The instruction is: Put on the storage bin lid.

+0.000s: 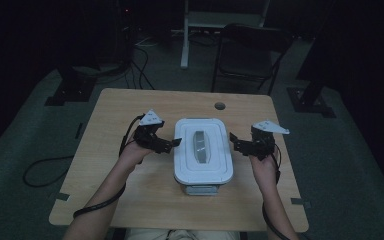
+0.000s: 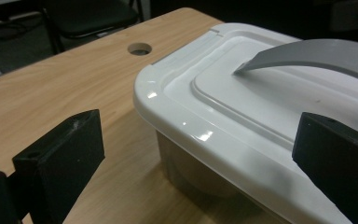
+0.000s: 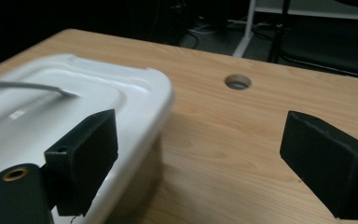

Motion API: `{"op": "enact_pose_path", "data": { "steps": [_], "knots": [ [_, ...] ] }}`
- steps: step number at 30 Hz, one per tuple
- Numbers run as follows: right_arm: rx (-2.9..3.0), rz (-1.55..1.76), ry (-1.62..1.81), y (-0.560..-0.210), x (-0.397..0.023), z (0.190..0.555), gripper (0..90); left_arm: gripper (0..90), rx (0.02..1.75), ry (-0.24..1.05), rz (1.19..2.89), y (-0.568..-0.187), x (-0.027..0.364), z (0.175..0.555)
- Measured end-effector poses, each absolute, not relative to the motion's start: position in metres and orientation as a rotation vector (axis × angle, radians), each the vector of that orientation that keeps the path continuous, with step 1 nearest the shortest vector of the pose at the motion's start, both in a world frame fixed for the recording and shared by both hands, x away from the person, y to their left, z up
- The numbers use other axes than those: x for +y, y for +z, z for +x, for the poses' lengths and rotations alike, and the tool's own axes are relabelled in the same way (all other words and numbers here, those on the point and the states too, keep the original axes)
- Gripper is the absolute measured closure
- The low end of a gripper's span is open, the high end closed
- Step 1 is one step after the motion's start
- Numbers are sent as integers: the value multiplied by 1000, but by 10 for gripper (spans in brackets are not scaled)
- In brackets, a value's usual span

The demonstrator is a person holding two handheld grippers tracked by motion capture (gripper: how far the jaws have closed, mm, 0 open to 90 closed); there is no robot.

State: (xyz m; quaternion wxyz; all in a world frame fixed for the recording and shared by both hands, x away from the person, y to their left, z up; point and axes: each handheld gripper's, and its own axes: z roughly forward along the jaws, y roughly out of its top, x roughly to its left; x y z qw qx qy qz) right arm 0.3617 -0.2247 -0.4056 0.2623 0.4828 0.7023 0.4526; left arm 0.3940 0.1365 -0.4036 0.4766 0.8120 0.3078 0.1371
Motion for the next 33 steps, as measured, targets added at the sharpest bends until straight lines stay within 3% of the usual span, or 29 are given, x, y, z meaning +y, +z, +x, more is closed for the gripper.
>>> {"op": "enact_pose_path", "data": {
  "steps": [7, 33],
  "knots": [
    [1910, 1342, 1206, -420, -234, 365, 109, 28, 730, 291, 1956, -406, 146, 395],
    [1898, 1416, 1159, -450, -258, 362, 109, 28, 901, 391, 1967, -440, 191, 400]
  ]
}}
